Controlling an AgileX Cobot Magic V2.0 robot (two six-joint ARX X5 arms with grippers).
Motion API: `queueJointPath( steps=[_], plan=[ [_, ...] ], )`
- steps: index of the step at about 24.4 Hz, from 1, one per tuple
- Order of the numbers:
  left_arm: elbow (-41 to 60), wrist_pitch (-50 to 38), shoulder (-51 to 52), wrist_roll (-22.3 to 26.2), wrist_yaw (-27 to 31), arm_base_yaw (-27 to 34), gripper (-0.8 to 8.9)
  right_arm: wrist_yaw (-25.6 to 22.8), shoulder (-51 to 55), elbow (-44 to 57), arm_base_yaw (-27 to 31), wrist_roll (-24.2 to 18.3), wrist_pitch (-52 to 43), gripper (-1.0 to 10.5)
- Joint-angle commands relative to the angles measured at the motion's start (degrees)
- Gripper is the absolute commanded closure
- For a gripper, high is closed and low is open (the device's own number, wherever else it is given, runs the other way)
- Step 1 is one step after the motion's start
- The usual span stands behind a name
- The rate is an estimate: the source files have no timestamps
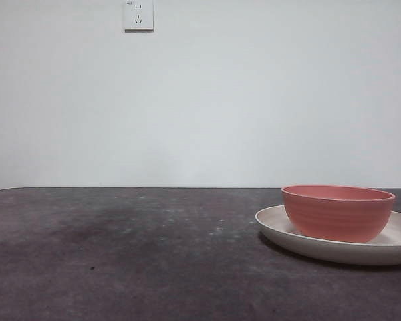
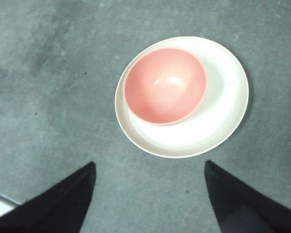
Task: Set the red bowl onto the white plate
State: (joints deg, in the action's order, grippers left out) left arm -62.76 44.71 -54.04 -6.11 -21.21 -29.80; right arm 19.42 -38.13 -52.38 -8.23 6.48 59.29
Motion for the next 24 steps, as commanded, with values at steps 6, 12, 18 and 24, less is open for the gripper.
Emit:
queueJointPath(
  steps=[6,12,18,24],
  plan=[
    [7.34,-0.61,2.40,5.25,-14.78,-0.22,5.65,1.92,-0.37,-0.85,-0.15,1.64,0.70,5.9],
    [7.34,-0.63,2.40,5.73,-14.78,-0.22,5.65,-0.76,-1.75,1.16,0.90,2.97,-3.87,5.9],
    [7.34,-0.55,2.40,6.73,-14.78,-0.22,5.65,-0.28,-9.01,5.60,6.36,3.21,-12.04,5.9],
    [7.34,-0.57,2.40,6.78,-14.78,-0.22,5.65,4.66,-19.67,5.68,12.07,2.51,-19.04,5.9]
  ],
)
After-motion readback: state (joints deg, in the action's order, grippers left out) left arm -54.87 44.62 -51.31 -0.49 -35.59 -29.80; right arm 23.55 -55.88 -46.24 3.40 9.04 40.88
